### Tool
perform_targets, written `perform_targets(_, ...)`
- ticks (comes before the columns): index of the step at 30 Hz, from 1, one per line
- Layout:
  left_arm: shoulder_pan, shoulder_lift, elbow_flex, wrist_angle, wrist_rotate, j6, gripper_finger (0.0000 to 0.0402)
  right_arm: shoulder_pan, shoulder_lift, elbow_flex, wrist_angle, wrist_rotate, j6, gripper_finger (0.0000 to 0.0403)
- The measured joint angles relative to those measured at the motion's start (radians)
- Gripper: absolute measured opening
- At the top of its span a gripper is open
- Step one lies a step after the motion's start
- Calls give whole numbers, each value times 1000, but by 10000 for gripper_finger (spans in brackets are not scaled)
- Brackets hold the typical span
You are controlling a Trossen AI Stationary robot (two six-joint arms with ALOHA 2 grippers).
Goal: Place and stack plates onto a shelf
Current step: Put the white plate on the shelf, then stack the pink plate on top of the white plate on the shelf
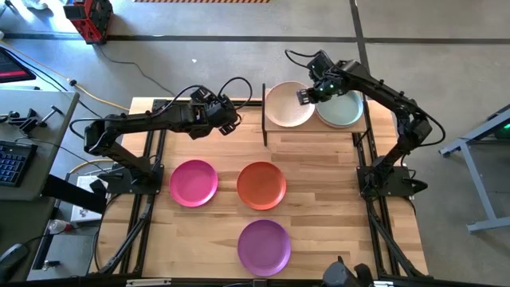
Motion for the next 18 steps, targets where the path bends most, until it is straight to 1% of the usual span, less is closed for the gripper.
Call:
perform_targets(5, 0, 0, 0, 8, 0, 0, 131, 0, 0, 0, 3, 16, 0, 90)
perform_targets(13, 0, 0, 0, 22, 0, 0, 131, -9, -22, 0, -7, 13, 1, 94)
perform_targets(15, 1, 0, 0, 20, 21, -2, 131, -9, -38, 0, -8, 5, 1, 94)
perform_targets(18, 1, 0, 0, -2, 93, -21, 131, -9, -63, 0, -9, -27, 1, 94)
